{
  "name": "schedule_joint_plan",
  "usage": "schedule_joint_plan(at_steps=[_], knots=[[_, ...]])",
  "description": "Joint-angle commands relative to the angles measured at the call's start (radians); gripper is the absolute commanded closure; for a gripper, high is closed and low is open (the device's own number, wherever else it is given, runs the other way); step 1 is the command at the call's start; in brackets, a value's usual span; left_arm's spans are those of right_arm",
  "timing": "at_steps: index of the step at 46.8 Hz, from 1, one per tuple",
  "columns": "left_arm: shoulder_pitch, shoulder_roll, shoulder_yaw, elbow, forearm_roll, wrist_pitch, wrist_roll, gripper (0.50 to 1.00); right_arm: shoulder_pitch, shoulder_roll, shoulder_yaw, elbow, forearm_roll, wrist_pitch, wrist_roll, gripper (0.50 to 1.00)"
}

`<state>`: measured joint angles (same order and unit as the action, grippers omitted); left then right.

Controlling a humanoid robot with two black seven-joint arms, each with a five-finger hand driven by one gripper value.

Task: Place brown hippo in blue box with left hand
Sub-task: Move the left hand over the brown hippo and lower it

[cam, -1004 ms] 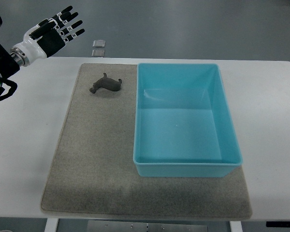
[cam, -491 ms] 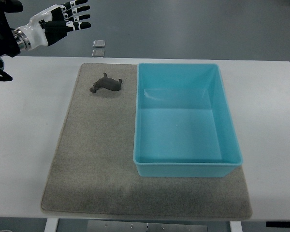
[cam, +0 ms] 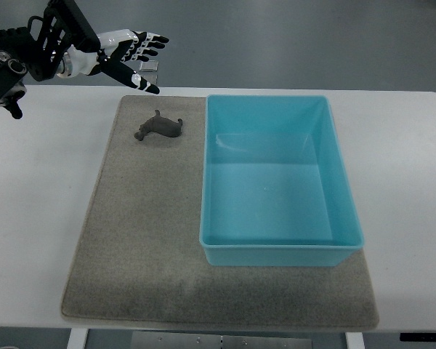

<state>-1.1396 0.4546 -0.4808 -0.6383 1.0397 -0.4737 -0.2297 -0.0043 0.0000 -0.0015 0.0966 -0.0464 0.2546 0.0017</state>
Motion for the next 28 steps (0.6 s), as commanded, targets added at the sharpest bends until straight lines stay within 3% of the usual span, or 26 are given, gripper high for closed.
schedule_joint_plan(at_steps=[1, 5, 15, 28], knots=[[0.003, 0.010, 0.031, -0.038, 0.043, 0.023, 0.000, 0.501, 0.000, 0.000, 0.000, 0.000, 0.000, 0.000, 0.000, 0.564], [0.008, 0.016, 0.041, -0.060, 0.127, 0.053, -0.002, 0.501, 0.000, 0.000, 0.000, 0.000, 0.000, 0.000, 0.000, 0.564], [0.006, 0.009, 0.082, -0.070, 0.316, 0.211, -0.017, 0.501, 0.000, 0.000, 0.000, 0.000, 0.000, 0.000, 0.000, 0.564], [0.006, 0.006, 0.183, -0.069, 0.330, 0.231, -0.017, 0.501, 0.000, 0.000, 0.000, 0.000, 0.000, 0.000, 0.000, 0.564]])
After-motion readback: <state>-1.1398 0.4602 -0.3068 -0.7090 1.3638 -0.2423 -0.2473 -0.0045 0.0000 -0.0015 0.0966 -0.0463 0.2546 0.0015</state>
